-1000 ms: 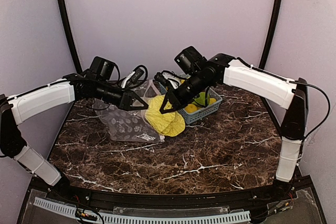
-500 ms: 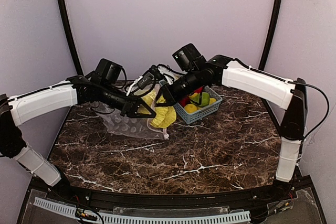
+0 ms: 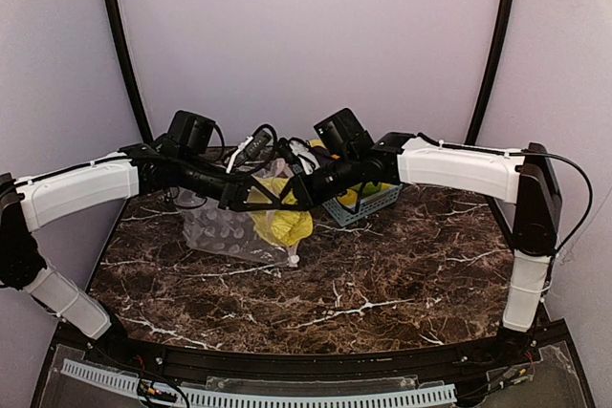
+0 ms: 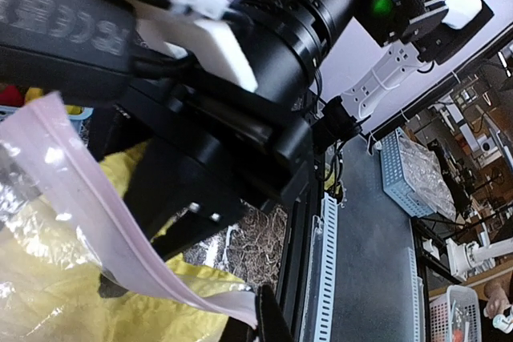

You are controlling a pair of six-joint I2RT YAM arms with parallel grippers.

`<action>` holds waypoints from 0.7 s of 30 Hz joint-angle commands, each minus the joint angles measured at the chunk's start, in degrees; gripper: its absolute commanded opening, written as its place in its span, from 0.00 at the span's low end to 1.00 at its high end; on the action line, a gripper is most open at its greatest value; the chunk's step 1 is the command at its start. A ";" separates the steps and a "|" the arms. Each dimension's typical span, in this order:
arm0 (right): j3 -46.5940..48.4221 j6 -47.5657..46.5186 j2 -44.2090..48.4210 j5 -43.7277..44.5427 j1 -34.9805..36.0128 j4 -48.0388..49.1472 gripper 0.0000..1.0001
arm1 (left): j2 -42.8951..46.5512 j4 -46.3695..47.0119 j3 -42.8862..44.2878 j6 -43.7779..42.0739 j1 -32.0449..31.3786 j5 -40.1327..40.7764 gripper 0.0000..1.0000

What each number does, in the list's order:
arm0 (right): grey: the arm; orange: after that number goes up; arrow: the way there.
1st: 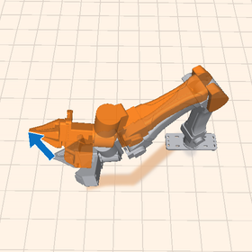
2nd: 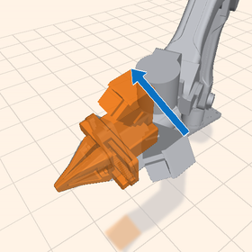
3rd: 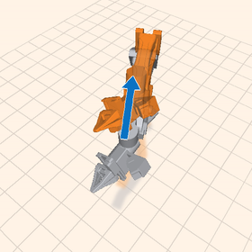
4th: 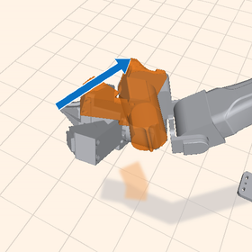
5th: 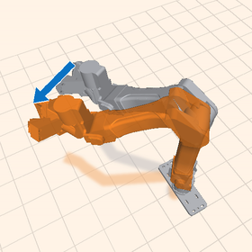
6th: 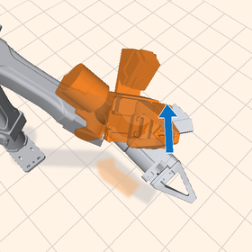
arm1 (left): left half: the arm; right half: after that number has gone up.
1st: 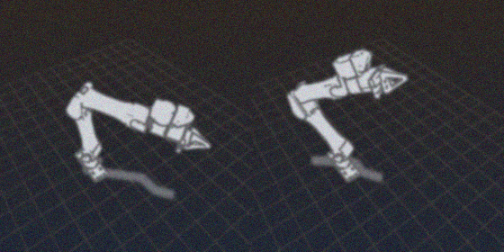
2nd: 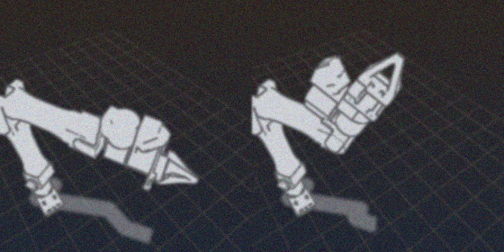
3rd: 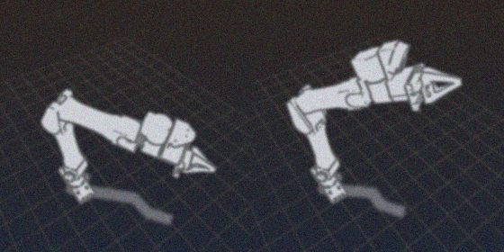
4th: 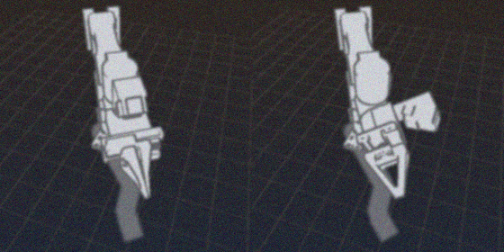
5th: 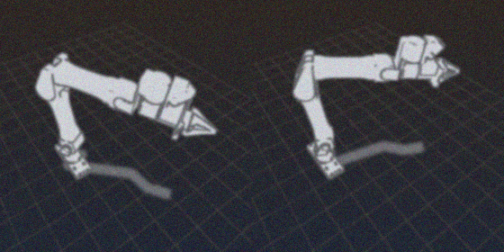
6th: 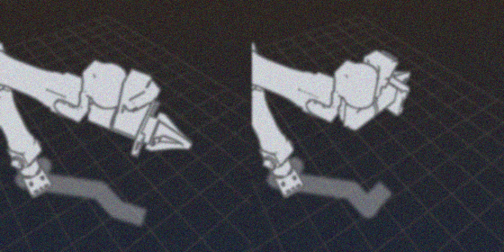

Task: Place the food in the zip-top bag and seal the zipper
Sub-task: Place the fake vegetable in the zipper food storage bag.

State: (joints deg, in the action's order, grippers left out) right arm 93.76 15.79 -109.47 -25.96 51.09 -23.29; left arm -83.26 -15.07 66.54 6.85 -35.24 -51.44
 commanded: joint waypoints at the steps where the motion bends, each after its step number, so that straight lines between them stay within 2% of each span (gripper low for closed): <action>1: -2.41 1.84 3.66 -0.92 0.94 7.00 0.25 | 1.96 4.35 -0.97 3.85 2.71 1.20 0.01; 5: -3.46 2.39 4.61 -0.98 0.95 6.95 0.54 | 0.70 4.50 -0.89 5.54 3.80 1.99 0.01; 7: -4.18 2.44 5.54 -0.62 0.94 6.67 0.64 | 0.20 4.48 -0.85 6.19 4.23 2.49 0.01; 10: -4.99 2.24 7.22 0.16 0.97 5.58 0.73 | -0.22 3.95 -0.74 6.55 5.01 3.22 0.01; 13: -5.60 1.90 9.54 1.59 0.94 4.00 0.79 | -0.54 3.90 -0.63 7.04 5.65 3.37 0.01; 17: -7.38 1.99 12.92 6.47 0.77 2.25 0.83 | -0.73 3.74 -0.63 7.28 6.09 3.27 0.01; 19: -8.96 3.32 14.01 9.45 0.30 1.99 0.82 | -0.84 3.75 -0.56 7.30 6.15 3.15 0.01; 21: -10.45 4.94 14.21 10.16 -0.94 2.06 0.75 | -0.85 3.71 -0.54 7.31 6.15 3.11 0.01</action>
State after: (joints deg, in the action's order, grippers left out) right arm 86.24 18.33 -96.66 -20.73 51.37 -20.38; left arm -84.42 -12.29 66.15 13.91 -29.43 -48.23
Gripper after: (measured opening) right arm 0.802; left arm 0.008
